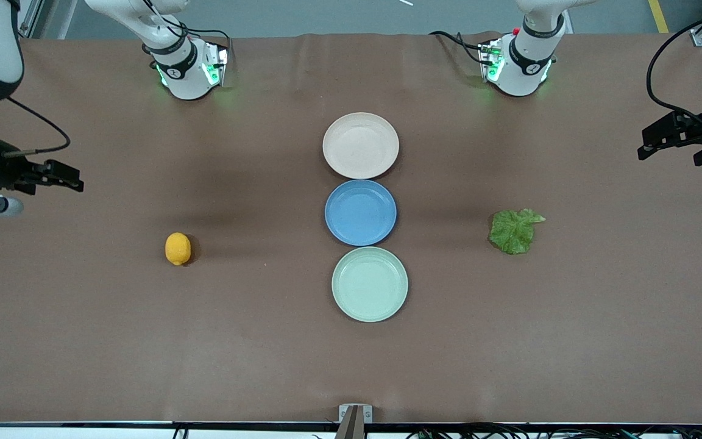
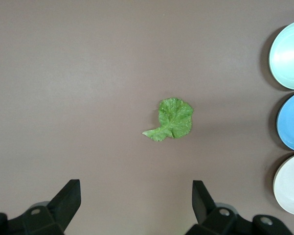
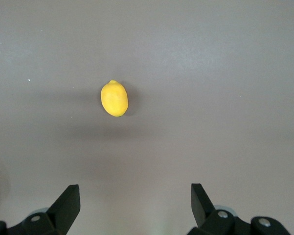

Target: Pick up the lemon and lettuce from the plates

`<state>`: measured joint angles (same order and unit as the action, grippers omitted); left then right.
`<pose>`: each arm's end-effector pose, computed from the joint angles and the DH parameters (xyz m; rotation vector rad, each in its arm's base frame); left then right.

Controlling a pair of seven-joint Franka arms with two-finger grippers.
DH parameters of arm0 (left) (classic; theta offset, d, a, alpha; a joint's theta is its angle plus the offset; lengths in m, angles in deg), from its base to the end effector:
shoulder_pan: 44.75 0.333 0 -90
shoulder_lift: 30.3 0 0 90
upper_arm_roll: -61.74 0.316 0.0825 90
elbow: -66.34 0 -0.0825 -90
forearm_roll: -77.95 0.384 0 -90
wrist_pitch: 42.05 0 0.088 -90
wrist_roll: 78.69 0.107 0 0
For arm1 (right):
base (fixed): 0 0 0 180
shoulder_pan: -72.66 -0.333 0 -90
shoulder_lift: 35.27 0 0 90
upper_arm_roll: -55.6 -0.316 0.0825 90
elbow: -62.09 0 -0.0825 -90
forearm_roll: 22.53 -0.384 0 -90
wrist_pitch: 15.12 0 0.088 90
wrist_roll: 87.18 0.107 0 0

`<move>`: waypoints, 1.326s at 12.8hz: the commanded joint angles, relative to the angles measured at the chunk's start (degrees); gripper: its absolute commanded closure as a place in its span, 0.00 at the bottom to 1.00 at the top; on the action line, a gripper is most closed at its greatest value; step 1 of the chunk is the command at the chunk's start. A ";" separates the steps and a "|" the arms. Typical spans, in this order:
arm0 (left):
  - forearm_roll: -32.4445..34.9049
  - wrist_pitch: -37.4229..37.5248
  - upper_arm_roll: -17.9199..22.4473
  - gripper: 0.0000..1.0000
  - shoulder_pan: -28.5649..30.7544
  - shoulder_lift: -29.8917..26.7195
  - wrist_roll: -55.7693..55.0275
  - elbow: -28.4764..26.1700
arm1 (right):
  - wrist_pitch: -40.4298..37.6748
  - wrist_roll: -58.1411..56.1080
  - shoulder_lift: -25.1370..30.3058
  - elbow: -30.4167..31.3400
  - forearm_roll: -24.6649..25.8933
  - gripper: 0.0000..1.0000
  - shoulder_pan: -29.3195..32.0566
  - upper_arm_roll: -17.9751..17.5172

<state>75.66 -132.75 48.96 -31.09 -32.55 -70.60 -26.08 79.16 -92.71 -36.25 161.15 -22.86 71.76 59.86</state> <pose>0.5436 0.0017 0.6267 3.1049 -0.1949 0.0166 0.5563 -0.0318 0.5466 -3.1249 -0.0580 0.1561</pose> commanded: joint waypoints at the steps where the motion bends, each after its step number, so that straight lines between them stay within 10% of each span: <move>1: 0.45 1.32 7.02 0.00 -7.21 1.72 -0.70 4.08 | -0.06 2.63 4.41 3.33 -0.20 0.00 -0.50 -0.39; 4: 0.36 1.41 16.19 0.00 -16.28 1.63 -2.63 4.62 | -0.15 1.93 5.29 3.25 -0.20 0.00 -0.50 -0.48; 17: 0.36 1.32 16.30 0.00 -16.30 1.02 -3.17 5.85 | -1.55 0.09 7.22 3.25 -0.28 0.00 -0.24 -0.30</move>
<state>75.66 -132.74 65.14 -47.20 -31.72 -73.24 -21.76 77.76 -92.31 -31.57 162.38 -22.82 71.17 59.53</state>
